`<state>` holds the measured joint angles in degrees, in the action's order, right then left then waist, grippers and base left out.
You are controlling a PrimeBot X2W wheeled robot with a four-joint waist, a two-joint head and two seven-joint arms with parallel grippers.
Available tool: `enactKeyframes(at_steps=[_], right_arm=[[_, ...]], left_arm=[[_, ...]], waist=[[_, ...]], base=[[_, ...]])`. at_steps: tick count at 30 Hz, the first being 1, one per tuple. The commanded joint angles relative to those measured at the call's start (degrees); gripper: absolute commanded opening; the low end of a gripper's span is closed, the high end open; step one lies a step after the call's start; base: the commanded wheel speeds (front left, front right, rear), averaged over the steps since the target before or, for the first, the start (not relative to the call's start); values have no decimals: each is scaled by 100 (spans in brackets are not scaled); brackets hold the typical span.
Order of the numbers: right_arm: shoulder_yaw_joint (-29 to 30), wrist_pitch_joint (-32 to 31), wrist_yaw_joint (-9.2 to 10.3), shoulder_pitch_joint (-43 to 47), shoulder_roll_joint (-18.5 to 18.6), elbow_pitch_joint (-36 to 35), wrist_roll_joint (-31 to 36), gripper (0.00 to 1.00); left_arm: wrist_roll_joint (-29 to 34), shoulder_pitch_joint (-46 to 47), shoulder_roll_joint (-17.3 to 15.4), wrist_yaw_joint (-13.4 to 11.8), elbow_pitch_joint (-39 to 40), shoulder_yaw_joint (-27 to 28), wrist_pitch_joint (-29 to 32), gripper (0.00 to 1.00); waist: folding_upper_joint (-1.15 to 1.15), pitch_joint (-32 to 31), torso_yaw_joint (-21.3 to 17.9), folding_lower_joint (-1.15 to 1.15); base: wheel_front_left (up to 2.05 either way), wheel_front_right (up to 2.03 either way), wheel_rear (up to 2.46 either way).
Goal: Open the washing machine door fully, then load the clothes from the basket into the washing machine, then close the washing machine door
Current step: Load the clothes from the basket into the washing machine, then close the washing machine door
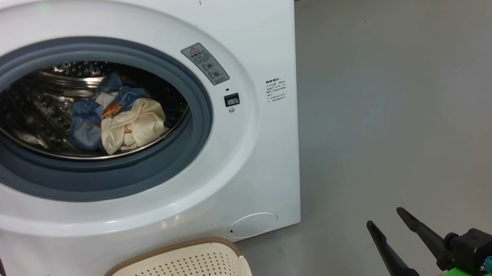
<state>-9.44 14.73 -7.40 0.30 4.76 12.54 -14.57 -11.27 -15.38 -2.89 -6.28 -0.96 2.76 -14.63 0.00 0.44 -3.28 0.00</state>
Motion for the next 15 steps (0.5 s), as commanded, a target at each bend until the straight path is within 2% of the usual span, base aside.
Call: enactKeyframes(at_steps=[1,15], right_arm=[[-103,27,-9,-17,-20,-162,59,100],[5,27,-9,-27,-89,-154,162,100]], left_arm=[[73,136,-4,-29,147,176,-37,100],[94,259,0,41,62,287,-37,100]], waist=[[0,7,-6,0],[0,72,13,0]], base=[[0,0,0],[0,0,0]])
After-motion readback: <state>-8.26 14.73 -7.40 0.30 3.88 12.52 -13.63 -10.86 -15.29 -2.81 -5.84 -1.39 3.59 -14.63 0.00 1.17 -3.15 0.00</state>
